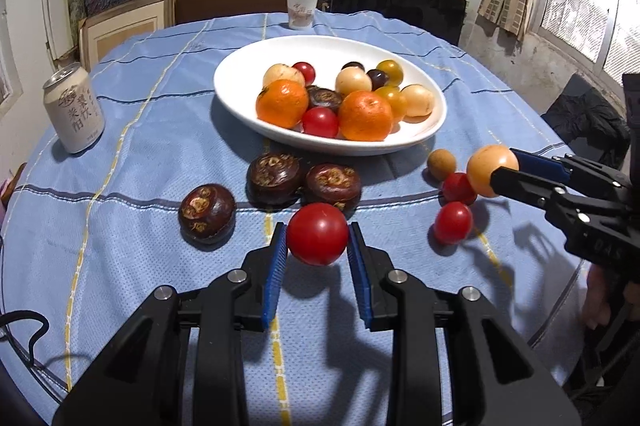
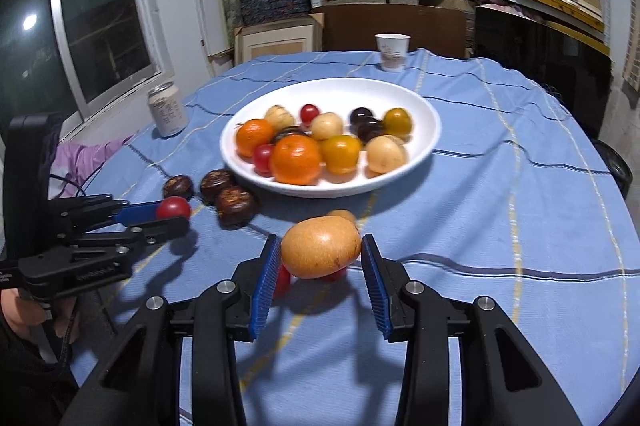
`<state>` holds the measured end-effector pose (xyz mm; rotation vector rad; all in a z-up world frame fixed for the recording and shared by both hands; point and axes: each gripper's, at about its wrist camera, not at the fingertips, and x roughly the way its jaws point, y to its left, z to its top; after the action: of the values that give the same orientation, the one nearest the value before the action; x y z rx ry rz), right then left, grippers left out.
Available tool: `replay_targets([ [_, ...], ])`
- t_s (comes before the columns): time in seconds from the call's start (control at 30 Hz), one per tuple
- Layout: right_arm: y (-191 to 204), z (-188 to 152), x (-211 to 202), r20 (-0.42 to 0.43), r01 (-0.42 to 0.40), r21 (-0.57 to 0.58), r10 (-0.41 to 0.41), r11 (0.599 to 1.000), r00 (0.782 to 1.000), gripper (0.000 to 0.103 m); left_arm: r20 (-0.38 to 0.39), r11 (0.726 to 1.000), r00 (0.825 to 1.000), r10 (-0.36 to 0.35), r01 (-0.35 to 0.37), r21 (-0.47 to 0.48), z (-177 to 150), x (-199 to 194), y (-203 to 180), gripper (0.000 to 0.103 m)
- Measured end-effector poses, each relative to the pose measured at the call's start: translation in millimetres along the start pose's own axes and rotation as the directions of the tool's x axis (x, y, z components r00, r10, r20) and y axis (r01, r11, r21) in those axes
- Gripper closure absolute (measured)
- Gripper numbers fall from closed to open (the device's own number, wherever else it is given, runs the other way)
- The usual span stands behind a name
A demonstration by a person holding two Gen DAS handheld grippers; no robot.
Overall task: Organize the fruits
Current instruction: 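Grasp the large pale orange egg-shaped fruit with the right tool while the left tool holds the tomato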
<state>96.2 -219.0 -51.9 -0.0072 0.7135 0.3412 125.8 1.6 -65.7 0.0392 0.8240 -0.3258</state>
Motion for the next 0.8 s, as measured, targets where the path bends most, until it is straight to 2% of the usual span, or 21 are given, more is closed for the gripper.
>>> replay_targets([
  [0.17, -17.9, 12.8, 6.7, 0.010, 0.009, 0.053, -0.009, 0.999, 1.000, 0.062, 0.035, 1.000, 0.999, 0.006, -0.006, 0.011, 26.8, -2.1, -2.3, 0.074],
  [0.23, -19.0, 25.4, 8.4, 0.032, 0.006, 0.050, -0.008, 0.999, 0.999, 0.067, 0.051, 1.000, 0.999, 0.005, -0.006, 0.019, 44.6, -2.0, -3.8, 0.074],
  [0.37, -17.1, 65.0, 14.9, 0.087, -0.006, 0.036, 0.003, 0.999, 0.996, 0.068, 0.093, 0.998, 0.995, 0.025, -0.030, 0.054, 87.9, 5.7, -12.4, 0.074],
  [0.43, -18.4, 80.7, 25.1, 0.085, 0.007, 0.027, -0.010, 1.000, 0.996, 0.069, 0.105, 0.997, 0.994, 0.044, -0.050, 0.059, 103.7, 14.4, -13.1, 0.073],
  [0.5, -27.1, 89.0, 35.9, 0.039, -0.013, 0.057, 0.010, 0.998, 0.999, 0.069, 0.090, 0.998, 0.995, 0.043, -0.047, 0.036, 114.4, 23.9, -8.4, 0.073],
  [0.57, -32.6, 84.1, 31.8, 0.028, -0.023, 0.069, 0.021, 0.997, 0.999, 0.066, 0.090, 1.000, 0.996, 0.007, -0.010, 0.027, 114.3, 24.0, -6.6, 0.073],
  [0.63, -31.2, 70.5, 23.0, 0.023, -0.001, 0.030, 0.000, 1.000, 1.000, 0.062, 0.104, 0.999, 0.995, 0.005, -0.010, 0.045, 107.3, 21.0, -8.8, 0.073],
  [0.73, -36.7, 40.7, 17.7, -0.008, 0.092, -0.016, -0.092, 0.996, 0.996, 0.057, 0.090, 0.999, 0.996, -0.029, 0.026, 0.041, 90.2, 19.5, -8.2, 0.073],
  [0.8, -49.2, 25.2, 16.3, -0.014, 0.180, -0.014, -0.180, 0.984, 0.984, 0.054, 0.073, 0.999, 0.996, -0.042, 0.039, 0.038, 76.3, 18.5, -8.7, 0.073],
])
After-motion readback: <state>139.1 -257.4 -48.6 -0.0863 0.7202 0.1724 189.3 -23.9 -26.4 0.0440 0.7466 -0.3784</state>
